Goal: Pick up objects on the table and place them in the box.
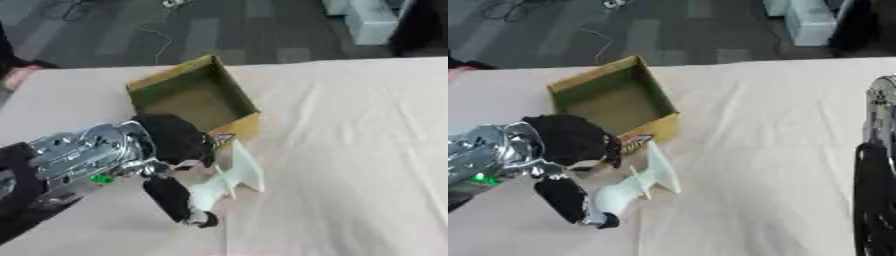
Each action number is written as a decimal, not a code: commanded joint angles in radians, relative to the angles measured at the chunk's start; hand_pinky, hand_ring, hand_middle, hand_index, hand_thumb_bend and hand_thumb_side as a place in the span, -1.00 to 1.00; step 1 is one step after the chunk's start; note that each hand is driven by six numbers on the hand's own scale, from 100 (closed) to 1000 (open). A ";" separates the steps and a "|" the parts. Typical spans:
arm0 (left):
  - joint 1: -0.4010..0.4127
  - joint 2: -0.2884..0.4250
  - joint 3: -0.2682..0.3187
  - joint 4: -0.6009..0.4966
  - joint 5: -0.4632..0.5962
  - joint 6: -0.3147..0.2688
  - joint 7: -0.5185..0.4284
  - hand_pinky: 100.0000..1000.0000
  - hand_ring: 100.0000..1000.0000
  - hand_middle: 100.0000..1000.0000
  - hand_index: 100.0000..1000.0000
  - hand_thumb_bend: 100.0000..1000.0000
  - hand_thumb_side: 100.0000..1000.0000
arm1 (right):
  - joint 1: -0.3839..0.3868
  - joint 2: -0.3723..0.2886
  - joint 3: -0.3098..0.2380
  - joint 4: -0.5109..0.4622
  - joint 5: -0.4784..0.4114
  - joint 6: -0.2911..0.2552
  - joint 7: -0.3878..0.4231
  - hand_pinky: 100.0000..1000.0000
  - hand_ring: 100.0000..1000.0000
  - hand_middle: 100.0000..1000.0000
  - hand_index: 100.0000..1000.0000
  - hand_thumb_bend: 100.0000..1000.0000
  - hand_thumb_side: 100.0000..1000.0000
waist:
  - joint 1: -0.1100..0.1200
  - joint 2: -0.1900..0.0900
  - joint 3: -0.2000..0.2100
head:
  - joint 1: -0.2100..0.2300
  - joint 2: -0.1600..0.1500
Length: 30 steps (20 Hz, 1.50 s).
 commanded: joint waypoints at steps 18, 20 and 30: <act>0.023 -0.026 -0.022 -0.006 -0.055 0.094 0.001 0.07 0.52 0.63 0.66 -0.15 0.93 | -0.033 0.006 0.007 -0.013 0.005 -0.007 -0.007 0.29 0.06 0.07 0.36 -1.00 0.80 | -0.003 -0.001 -0.013 | 0.008 0.000; 0.031 -0.030 -0.028 -0.006 -0.063 0.109 0.001 0.06 0.52 0.63 0.66 -0.14 0.92 | -0.035 0.008 0.008 -0.013 0.006 -0.007 -0.008 0.29 0.06 0.07 0.36 -1.00 0.81 | -0.003 0.000 -0.014 | 0.012 0.000; 0.055 -0.020 -0.004 0.004 -0.126 0.182 0.001 0.08 0.54 0.66 0.68 -0.12 0.92 | -0.037 0.010 0.009 -0.013 0.011 -0.007 -0.012 0.29 0.06 0.07 0.36 -1.00 0.81 | -0.003 0.004 -0.017 | 0.026 0.000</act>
